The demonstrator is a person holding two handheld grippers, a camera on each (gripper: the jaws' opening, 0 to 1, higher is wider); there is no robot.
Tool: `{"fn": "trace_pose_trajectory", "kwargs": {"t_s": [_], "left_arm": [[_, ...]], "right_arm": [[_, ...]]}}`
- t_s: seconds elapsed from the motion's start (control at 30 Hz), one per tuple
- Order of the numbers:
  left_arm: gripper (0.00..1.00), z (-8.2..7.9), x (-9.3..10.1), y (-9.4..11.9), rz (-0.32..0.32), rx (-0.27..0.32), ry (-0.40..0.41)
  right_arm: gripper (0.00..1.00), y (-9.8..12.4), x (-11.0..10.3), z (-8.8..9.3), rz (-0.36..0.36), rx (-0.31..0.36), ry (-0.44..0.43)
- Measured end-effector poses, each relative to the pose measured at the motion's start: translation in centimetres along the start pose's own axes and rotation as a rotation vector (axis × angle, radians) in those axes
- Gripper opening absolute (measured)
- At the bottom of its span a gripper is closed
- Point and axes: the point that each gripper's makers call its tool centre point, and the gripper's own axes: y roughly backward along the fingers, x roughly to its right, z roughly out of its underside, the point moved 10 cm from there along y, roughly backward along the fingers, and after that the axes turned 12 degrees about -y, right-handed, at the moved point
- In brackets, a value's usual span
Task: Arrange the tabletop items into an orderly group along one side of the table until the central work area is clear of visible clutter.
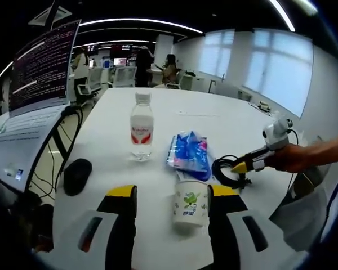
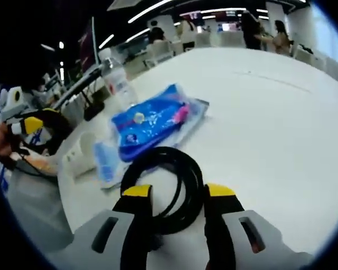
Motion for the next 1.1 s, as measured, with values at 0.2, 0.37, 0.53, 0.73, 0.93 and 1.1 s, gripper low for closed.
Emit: {"fn": "trace_pose_trajectory", "kwargs": {"t_s": [0.2,0.37,0.53,0.73,0.93,1.1], "left_arm": [[0.54,0.1,0.4,0.3,0.034,-0.010,-0.023],[0.56,0.3,0.8,0.8,0.054,-0.022,-0.034],[0.59,0.5,1.1,1.0,0.073,-0.030,-0.040],[0.59,0.7,1.2,1.4,0.082,-0.034,-0.043],[0.59,0.9,1.6,1.4,0.106,-0.040,-0.058],[0.60,1.0,1.8,1.4,0.120,-0.045,-0.068]], "right_arm": [[0.21,0.0,0.5,0.1,0.035,-0.003,0.006],[0.16,-0.1,0.8,0.0,0.043,0.010,-0.002],[0.11,0.2,0.9,0.0,0.068,0.035,-0.023],[0.06,1.1,1.0,0.1,0.066,0.075,-0.046],[0.04,2.4,0.8,0.2,0.060,0.106,-0.059],[0.02,3.9,0.7,0.3,0.056,0.153,-0.076]]}}
